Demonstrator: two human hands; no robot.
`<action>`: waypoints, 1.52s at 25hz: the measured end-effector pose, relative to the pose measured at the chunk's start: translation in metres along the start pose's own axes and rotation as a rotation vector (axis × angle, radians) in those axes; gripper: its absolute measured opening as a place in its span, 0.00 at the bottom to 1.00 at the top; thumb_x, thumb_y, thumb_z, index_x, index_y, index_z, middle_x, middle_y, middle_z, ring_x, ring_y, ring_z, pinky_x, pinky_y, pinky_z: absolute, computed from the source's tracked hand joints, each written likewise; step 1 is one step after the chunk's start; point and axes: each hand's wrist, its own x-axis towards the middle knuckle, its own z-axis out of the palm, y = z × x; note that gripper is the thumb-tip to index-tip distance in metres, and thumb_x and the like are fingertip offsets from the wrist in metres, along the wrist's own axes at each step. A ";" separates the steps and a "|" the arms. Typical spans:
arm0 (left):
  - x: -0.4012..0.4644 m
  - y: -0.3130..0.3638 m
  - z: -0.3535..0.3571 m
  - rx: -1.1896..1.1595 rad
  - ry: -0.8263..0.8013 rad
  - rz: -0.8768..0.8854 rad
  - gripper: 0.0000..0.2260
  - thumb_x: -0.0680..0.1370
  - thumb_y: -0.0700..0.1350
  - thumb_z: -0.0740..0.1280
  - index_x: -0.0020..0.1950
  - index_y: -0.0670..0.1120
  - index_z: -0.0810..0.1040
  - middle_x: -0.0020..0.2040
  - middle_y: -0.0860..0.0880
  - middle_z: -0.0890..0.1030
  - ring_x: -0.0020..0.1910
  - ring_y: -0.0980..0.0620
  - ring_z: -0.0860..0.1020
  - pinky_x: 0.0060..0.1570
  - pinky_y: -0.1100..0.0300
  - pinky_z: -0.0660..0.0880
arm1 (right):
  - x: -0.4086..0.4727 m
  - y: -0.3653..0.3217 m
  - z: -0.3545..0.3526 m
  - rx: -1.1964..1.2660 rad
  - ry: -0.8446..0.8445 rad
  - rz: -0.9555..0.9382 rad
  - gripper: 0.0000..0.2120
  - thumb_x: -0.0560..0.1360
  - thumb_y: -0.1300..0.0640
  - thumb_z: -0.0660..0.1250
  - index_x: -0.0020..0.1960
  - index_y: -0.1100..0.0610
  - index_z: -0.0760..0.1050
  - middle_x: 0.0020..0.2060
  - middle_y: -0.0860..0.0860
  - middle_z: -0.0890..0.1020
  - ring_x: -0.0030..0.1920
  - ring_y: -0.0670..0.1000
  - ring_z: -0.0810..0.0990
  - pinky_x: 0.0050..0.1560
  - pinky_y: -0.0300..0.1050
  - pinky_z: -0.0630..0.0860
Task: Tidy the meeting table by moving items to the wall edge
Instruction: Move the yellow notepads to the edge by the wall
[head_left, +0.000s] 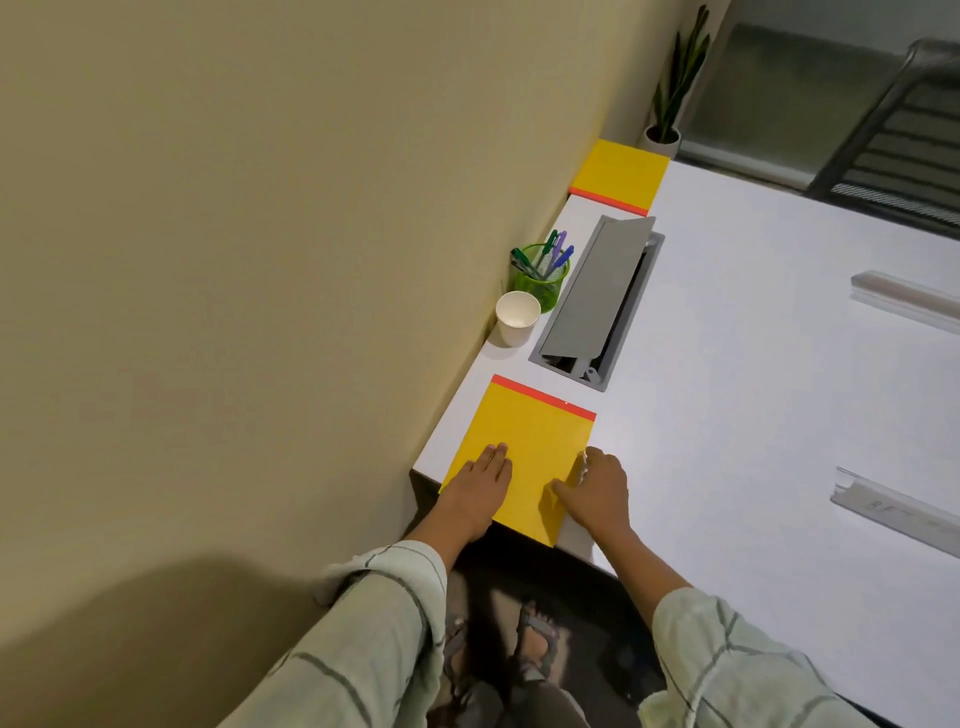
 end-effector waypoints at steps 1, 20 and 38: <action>0.001 -0.002 -0.001 0.007 0.011 0.005 0.42 0.76 0.39 0.71 0.79 0.39 0.43 0.79 0.39 0.39 0.79 0.40 0.43 0.76 0.47 0.54 | -0.004 0.000 0.002 -0.080 -0.005 -0.051 0.34 0.68 0.49 0.76 0.69 0.60 0.69 0.66 0.59 0.73 0.66 0.60 0.72 0.56 0.51 0.74; 0.007 -0.048 -0.009 -0.035 -0.010 -0.041 0.44 0.74 0.40 0.73 0.79 0.41 0.45 0.80 0.42 0.38 0.79 0.43 0.41 0.75 0.45 0.55 | 0.009 -0.019 0.058 -0.672 -0.247 -0.595 0.44 0.76 0.35 0.62 0.80 0.52 0.44 0.79 0.61 0.39 0.78 0.64 0.37 0.76 0.63 0.47; 0.010 -0.051 -0.004 -0.022 -0.016 -0.085 0.46 0.71 0.33 0.74 0.79 0.40 0.46 0.79 0.41 0.38 0.79 0.41 0.40 0.74 0.42 0.56 | 0.005 -0.021 0.085 -0.733 -0.181 -0.600 0.40 0.80 0.37 0.51 0.80 0.59 0.40 0.76 0.66 0.36 0.76 0.67 0.32 0.76 0.67 0.40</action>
